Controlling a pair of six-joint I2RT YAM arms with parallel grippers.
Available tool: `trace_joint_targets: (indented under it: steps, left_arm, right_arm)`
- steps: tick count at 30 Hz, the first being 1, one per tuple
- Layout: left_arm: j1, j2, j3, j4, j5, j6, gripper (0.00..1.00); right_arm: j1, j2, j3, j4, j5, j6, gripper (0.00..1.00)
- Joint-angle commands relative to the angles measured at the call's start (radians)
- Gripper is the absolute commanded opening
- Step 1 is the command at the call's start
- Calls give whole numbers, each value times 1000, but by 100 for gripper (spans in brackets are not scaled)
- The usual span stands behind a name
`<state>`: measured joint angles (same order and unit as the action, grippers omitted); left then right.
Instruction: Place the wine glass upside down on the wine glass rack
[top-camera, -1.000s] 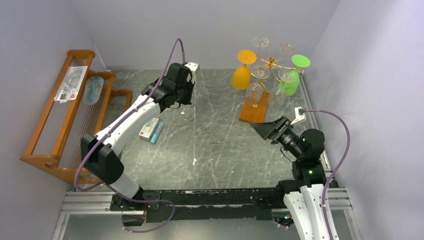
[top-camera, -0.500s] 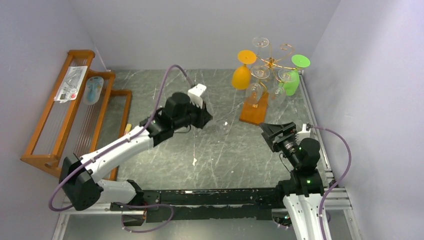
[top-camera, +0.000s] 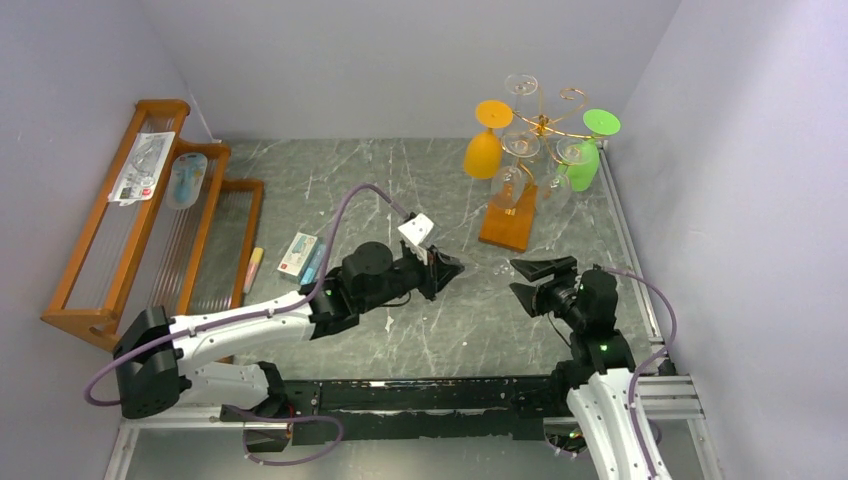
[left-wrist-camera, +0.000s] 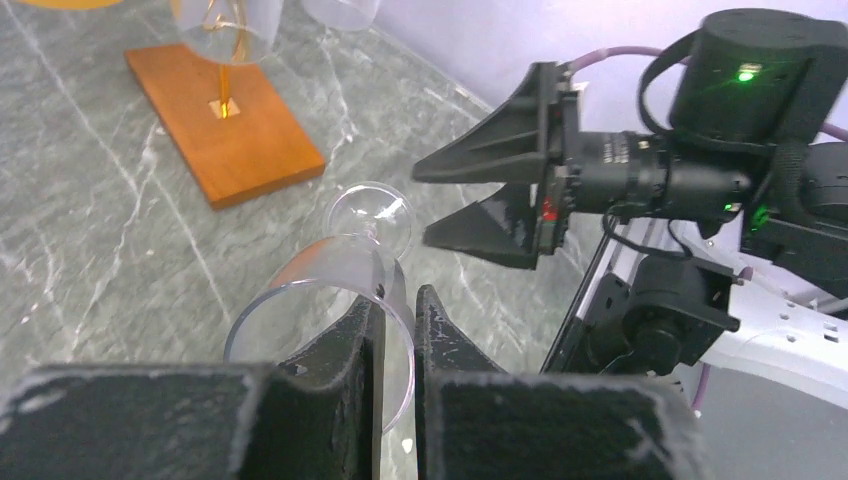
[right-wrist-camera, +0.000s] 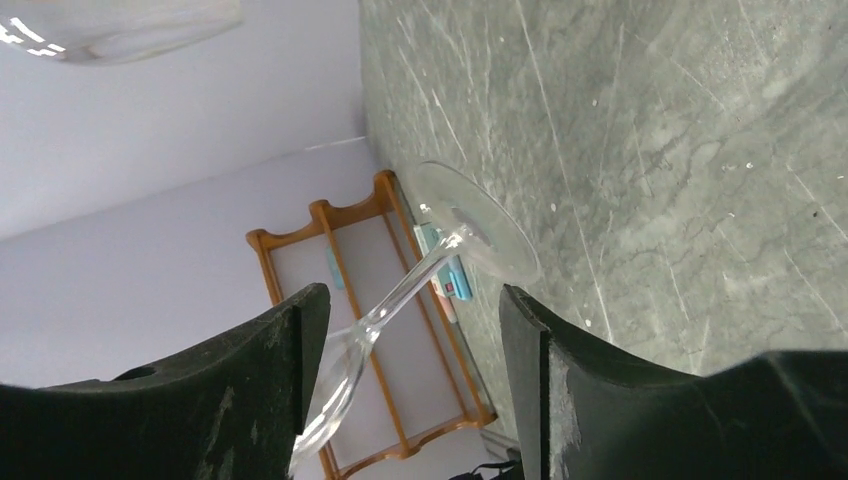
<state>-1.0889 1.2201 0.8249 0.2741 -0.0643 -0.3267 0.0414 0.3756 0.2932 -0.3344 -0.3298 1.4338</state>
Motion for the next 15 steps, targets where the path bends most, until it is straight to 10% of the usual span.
trace_joint_targets:
  steps: [1,15]
  left_arm:
    - [-66,43,13,200,-121,38,5]
    - [-216,144,48,338,-271,175,5]
  right_arm:
    - [17,64,-8,61,-41,42,68]
    - [74,137,-48,195,-46,185,55]
